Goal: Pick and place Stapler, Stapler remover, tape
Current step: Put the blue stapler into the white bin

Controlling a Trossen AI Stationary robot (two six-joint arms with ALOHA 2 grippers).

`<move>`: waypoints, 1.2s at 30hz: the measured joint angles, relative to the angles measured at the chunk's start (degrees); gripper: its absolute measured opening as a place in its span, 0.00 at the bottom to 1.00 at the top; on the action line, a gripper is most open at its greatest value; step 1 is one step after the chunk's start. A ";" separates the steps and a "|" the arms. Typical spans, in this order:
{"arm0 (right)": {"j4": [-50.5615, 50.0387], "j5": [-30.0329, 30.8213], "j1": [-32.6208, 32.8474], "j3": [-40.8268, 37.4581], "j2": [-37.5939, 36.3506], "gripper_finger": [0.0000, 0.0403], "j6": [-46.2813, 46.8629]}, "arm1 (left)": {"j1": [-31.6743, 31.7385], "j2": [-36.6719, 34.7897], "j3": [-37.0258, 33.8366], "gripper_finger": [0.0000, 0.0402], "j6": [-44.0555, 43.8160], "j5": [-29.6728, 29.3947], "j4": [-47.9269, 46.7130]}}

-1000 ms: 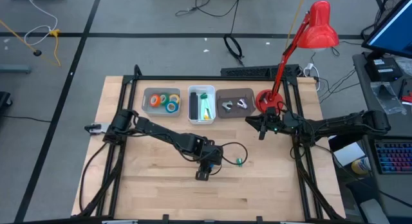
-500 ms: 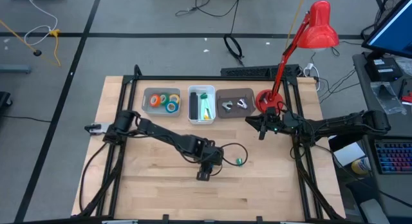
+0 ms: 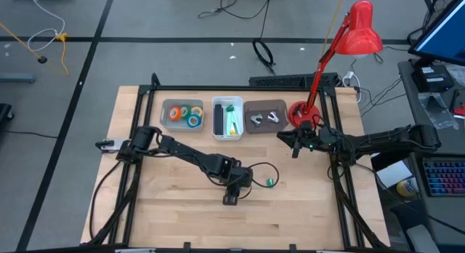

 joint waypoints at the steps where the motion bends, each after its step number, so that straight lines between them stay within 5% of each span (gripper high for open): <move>1: -0.26 0.00 0.01 0.00 0.00 0.15 0.00 | 0.00 0.00 0.00 0.52 -0.17 -0.05 -0.21; 11: -0.44 0.00 0.00 0.00 0.00 0.15 0.00 | 0.00 -0.02 0.02 0.50 -2.80 -0.10 -2.39; 26: -0.70 0.15 -0.01 0.00 0.00 0.15 0.00 | 1.31 -0.91 -0.01 0.15 -3.13 0.20 -4.81; 36: -0.78 0.40 -0.01 0.02 -0.02 0.15 -0.07 | 9.43 -11.47 1.55 0.20 -1.16 -5.95 -13.52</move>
